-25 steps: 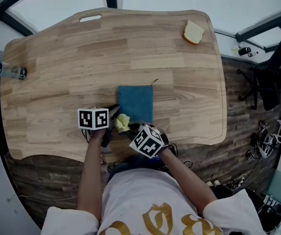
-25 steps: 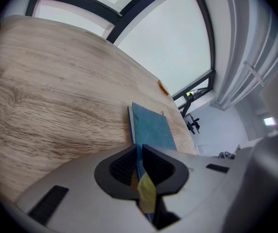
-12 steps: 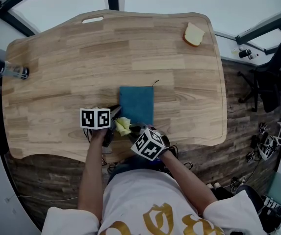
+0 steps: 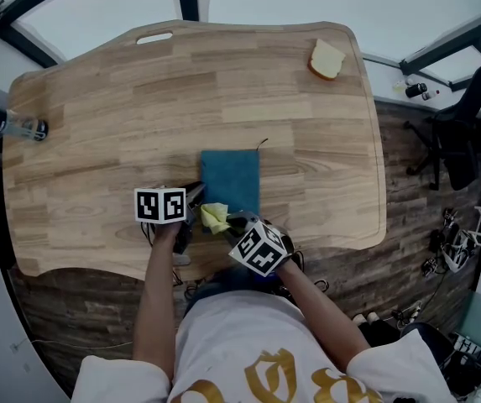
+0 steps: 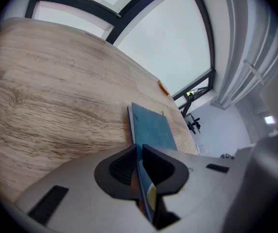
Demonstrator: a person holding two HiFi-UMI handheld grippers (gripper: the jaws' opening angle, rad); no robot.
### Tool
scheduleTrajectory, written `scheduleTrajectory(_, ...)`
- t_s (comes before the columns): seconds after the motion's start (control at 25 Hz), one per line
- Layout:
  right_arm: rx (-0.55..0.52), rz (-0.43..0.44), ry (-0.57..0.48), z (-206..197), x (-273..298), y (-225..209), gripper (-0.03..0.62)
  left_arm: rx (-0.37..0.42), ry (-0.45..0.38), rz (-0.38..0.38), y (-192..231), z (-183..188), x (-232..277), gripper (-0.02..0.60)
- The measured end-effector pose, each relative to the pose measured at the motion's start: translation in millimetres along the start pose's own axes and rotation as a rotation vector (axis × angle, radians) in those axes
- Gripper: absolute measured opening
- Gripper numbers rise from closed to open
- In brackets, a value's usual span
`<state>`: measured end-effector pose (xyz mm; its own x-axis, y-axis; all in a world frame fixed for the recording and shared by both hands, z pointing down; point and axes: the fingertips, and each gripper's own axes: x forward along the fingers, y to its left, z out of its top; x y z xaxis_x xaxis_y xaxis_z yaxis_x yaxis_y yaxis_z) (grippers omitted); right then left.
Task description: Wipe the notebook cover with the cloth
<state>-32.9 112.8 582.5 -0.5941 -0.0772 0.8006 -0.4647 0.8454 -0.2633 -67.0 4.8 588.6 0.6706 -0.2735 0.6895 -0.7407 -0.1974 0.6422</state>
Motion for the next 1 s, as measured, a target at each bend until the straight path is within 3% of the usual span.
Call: scheduleTrajectory(1.0,0.069,-0.048,-0.006,-26.3,-24.1,-20.9,0.04,0.003,-0.002,-0.001,-0.2,-0.1,0.4,0.046)
